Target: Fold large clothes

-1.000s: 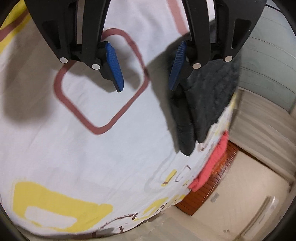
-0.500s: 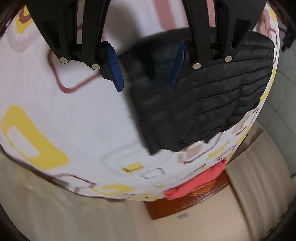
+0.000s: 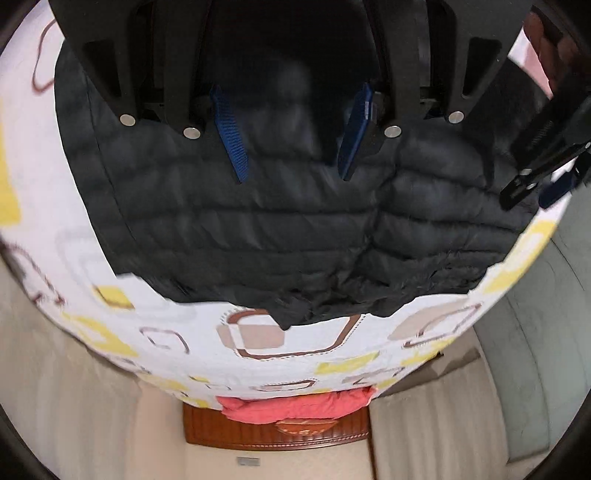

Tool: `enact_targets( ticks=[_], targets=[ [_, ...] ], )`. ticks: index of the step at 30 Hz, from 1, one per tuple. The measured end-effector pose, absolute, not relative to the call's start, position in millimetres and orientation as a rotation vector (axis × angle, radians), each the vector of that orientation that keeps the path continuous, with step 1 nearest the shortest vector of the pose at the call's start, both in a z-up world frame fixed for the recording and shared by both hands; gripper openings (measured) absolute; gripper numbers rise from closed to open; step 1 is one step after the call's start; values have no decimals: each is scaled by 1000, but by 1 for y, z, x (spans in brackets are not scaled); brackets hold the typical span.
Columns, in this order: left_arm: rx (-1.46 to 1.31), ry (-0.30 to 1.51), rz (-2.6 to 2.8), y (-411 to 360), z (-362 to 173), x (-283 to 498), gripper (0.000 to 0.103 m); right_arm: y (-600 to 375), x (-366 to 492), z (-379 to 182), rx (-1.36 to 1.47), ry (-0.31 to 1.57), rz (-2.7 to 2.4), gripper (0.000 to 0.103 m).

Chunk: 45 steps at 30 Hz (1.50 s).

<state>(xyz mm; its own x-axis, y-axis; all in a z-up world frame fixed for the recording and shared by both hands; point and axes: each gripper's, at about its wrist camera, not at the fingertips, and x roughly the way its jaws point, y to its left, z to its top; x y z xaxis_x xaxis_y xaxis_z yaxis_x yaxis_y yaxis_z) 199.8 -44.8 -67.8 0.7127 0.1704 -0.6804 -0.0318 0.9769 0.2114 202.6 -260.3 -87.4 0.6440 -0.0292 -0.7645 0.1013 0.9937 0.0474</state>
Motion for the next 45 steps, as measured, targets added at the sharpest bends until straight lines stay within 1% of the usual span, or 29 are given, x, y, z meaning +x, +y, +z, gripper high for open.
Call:
enact_targets(
  ticks=[3,6,8,9,11,14,16,18,19,21,23,26,29,30,42,45],
  targets=[
    [241,804,140,-55,-85,216,65,-247,218,-98,36,894,-92,51],
    [213,836,146,-52,-105,225,65,-248,228,-121,35,948,-98,52],
    [219,831,153,-53,-112,226,65,-250,228,-132,46,941,-101,52],
    [238,829,158,-55,-113,224,65,-248,228,-133,33,943,-109,52],
    [231,835,144,-56,-105,223,55,-247,228,-125,33,955,-113,51],
    [176,801,131,-54,-82,223,55,-254,230,-104,104,914,-106,51],
    [193,777,145,-56,-75,230,56,-252,236,-98,94,888,-115,51],
    [192,823,146,-54,-88,244,56,-250,246,-106,76,911,-121,52],
    [191,847,145,-54,-98,249,57,-248,250,-117,68,933,-121,52],
    [238,834,153,-59,-109,250,58,-245,254,-131,41,927,-120,52],
    [248,814,149,-63,-100,241,51,-239,251,-123,-6,926,-135,52],
    [180,802,142,-57,-93,235,51,-235,240,-108,-42,869,-152,52],
    [208,816,137,-57,-109,241,53,-241,245,-130,-19,902,-136,52],
    [223,805,141,-59,-113,241,53,-243,245,-135,-6,884,-132,52],
    [214,794,137,-58,-111,235,52,-240,238,-140,-19,835,-144,52],
    [213,792,133,-55,-107,231,54,-240,237,-140,-15,829,-141,52]
  ],
)
